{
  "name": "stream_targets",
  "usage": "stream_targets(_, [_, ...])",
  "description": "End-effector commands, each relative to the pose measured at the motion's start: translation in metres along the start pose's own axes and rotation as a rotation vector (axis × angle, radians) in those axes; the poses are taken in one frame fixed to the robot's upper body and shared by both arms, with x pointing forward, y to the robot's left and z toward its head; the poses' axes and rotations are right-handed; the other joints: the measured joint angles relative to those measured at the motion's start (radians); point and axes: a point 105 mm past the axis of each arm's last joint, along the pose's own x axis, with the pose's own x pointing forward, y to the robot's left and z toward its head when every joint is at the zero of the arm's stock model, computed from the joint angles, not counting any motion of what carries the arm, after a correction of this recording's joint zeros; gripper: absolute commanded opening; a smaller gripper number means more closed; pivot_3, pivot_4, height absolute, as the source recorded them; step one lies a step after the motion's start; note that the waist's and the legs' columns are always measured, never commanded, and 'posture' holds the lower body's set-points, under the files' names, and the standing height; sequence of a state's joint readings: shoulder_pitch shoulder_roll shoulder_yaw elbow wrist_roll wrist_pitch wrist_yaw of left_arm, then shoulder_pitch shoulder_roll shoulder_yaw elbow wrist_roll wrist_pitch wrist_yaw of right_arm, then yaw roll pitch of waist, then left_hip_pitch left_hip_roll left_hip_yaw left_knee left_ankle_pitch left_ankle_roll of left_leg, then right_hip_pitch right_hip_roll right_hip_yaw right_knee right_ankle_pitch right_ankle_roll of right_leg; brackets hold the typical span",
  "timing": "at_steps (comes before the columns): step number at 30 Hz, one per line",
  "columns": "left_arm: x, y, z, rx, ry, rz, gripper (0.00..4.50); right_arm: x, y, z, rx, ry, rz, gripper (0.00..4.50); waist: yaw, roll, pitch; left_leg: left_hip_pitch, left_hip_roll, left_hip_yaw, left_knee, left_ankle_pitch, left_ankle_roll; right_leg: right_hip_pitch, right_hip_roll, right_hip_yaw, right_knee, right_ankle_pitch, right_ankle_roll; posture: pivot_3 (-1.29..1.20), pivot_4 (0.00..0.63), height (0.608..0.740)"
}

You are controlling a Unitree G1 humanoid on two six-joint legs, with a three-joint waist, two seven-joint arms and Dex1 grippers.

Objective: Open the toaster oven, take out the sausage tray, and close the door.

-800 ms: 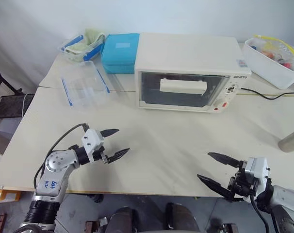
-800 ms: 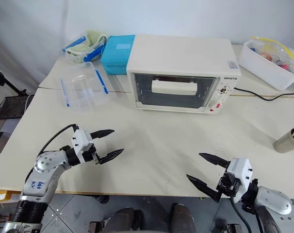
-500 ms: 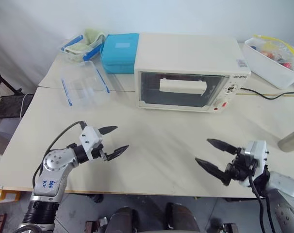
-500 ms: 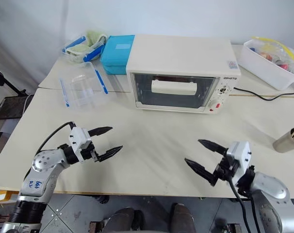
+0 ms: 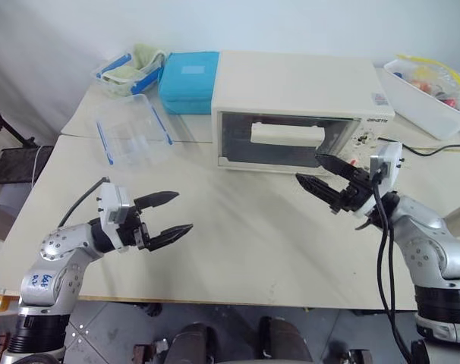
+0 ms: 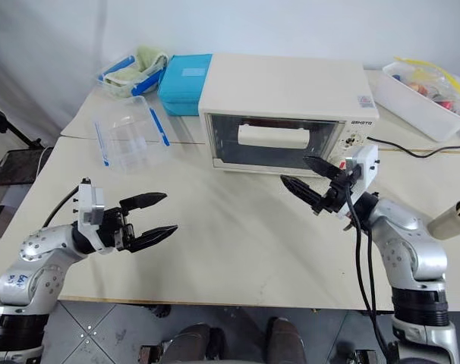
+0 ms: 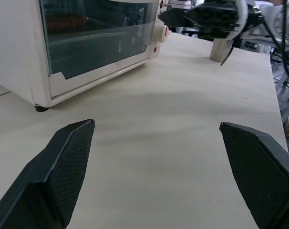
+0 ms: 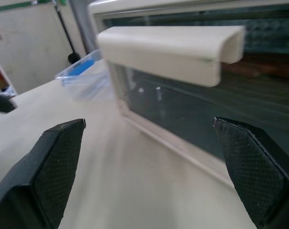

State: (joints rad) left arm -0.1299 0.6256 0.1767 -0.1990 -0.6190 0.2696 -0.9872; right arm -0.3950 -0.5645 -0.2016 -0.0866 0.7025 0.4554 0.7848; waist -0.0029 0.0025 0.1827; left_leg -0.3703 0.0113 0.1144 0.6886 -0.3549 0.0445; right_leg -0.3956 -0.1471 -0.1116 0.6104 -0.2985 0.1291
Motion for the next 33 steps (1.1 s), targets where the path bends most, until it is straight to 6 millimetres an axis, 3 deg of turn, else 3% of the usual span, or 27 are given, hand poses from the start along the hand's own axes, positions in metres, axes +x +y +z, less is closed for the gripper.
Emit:
stream_targets(1, [0.003, -0.007, 0.006, 0.041, -0.008, -0.018, 4.46, 0.004, 0.006, 0.022, -0.062, -0.061, 0.048, 4.50, -0.001, 0.000, 0.000, 0.000, 0.000, 0.000, 0.000, 0.000, 0.000, 0.000, 0.000, 0.000, 0.000, 0.000, 0.000, 0.00, 0.150, 0.740])
stream_targets(8, [0.004, -0.006, 0.003, 0.007, -0.016, -0.003, 4.46, 0.003, 0.026, 0.031, -0.117, -0.073, 0.167, 4.50, 0.001, 0.000, 0.000, 0.000, 0.000, 0.000, 0.000, 0.000, 0.000, 0.000, 0.000, 0.000, 0.000, 0.000, 0.000, 0.00, 0.150, 0.740])
stream_targets(14, [0.010, 0.014, 0.019, -0.063, -0.119, 0.063, 4.46, -0.018, 0.055, 0.000, -0.255, 0.071, 0.305, 4.50, 0.002, 0.000, 0.000, -0.001, 0.001, 0.000, 0.000, 0.000, 0.000, 0.000, 0.001, -0.001, -0.001, 0.000, 0.000, 0.00, 0.150, 0.740])
stream_targets(18, [0.020, 0.033, 0.035, -0.070, -0.192, 0.068, 3.57, -0.031, 0.056, -0.023, -0.322, 0.157, 0.320, 4.50, 0.001, 0.000, 0.000, 0.000, 0.000, 0.001, 0.000, 0.000, 0.000, 0.000, 0.001, -0.001, 0.000, 0.000, 0.000, 0.00, 0.150, 0.740])
stream_targets(22, [0.035, 0.054, 0.039, -0.070, -0.193, 0.108, 2.29, -0.029, 0.051, -0.023, -0.360, 0.133, 0.292, 4.50, 0.001, 0.000, 0.000, 0.000, 0.001, 0.001, 0.001, 0.000, 0.000, 0.000, 0.002, -0.001, 0.000, 0.000, 0.000, 0.00, 0.150, 0.740])
stream_targets(26, [0.070, 0.079, 0.053, -0.065, -0.251, 0.164, 0.85, -0.027, 0.046, -0.023, -0.391, 0.121, 0.269, 4.50, 0.004, -0.001, 0.001, -0.001, 0.000, 0.001, 0.001, 0.000, 0.000, 0.000, 0.002, -0.001, 0.000, 0.000, 0.000, 0.00, 0.150, 0.740])
stream_targets(27, [0.078, 0.083, 0.054, -0.058, -0.246, 0.177, 0.67, -0.026, 0.046, -0.024, -0.394, 0.121, 0.268, 4.50, 0.008, -0.002, 0.001, -0.001, 0.000, 0.001, 0.002, 0.000, 0.000, 0.000, 0.002, -0.001, 0.000, 0.000, 0.000, 0.00, 0.150, 0.740])
stream_targets(29, [0.097, 0.083, 0.050, -0.031, -0.213, 0.157, 0.06, -0.026, 0.045, -0.025, -0.408, 0.122, 0.268, 4.50, 0.017, -0.002, 0.001, -0.001, 0.000, -0.001, 0.004, 0.000, 0.000, 0.001, 0.002, -0.003, 0.000, 0.000, 0.001, 0.00, 0.150, 0.740])
stream_targets(33, [0.118, 0.079, 0.046, -0.021, -0.213, 0.113, 0.02, -0.025, 0.044, -0.026, -0.423, 0.125, 0.266, 4.50, 0.017, -0.003, 0.001, -0.001, 0.000, 0.000, 0.004, 0.000, 0.000, 0.002, 0.002, -0.003, -0.001, 0.001, 0.001, 0.00, 0.150, 0.740])
